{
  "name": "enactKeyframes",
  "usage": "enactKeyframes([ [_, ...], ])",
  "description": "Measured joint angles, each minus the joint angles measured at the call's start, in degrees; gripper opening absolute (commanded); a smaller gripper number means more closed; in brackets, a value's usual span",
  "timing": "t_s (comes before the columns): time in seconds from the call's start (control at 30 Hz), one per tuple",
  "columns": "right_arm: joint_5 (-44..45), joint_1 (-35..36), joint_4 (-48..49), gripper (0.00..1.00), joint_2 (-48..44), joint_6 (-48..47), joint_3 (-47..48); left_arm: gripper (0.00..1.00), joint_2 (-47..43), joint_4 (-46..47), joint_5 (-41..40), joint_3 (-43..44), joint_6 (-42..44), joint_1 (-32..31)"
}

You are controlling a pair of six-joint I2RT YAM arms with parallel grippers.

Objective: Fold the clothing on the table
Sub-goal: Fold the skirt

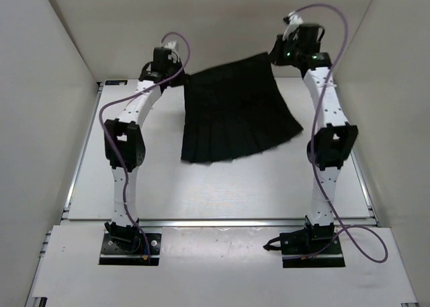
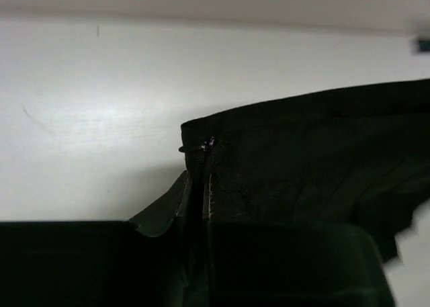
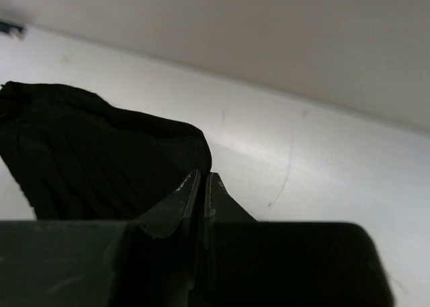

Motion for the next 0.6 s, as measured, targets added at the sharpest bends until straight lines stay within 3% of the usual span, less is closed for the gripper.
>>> enactKeyframes([
  [0.13, 3.3, 1.8, 0.7, 0.0, -14.4, -2.5, -1.5, 0.0, -10.4, 1.9, 0.3, 1.4, 1.6, -0.6],
  [0.23, 6.7, 5.3, 3.9, 0.0, -27.4, -4.5, -10.5, 0.0, -23.1, 5.9, 0.3, -5.0, 3.4, -1.7],
  [0.33, 8.7, 9.1, 10.7, 0.0, -42.9, -4.9, -32.9, 0.0, -39.5, 10.5, -0.3, -20.7, 4.7, -3.8],
  [0.47, 9.5, 9.9, 17.0, 0.0, -59.3, -1.6, -65.7, 0.0, -60.5, 17.0, -2.4, -49.8, 5.7, -8.7],
  [0.6, 10.8, 11.2, 15.2, 0.0, -64.0, 2.6, -86.0, 0.0, -69.4, 14.7, -5.2, -68.5, 5.9, -13.1],
])
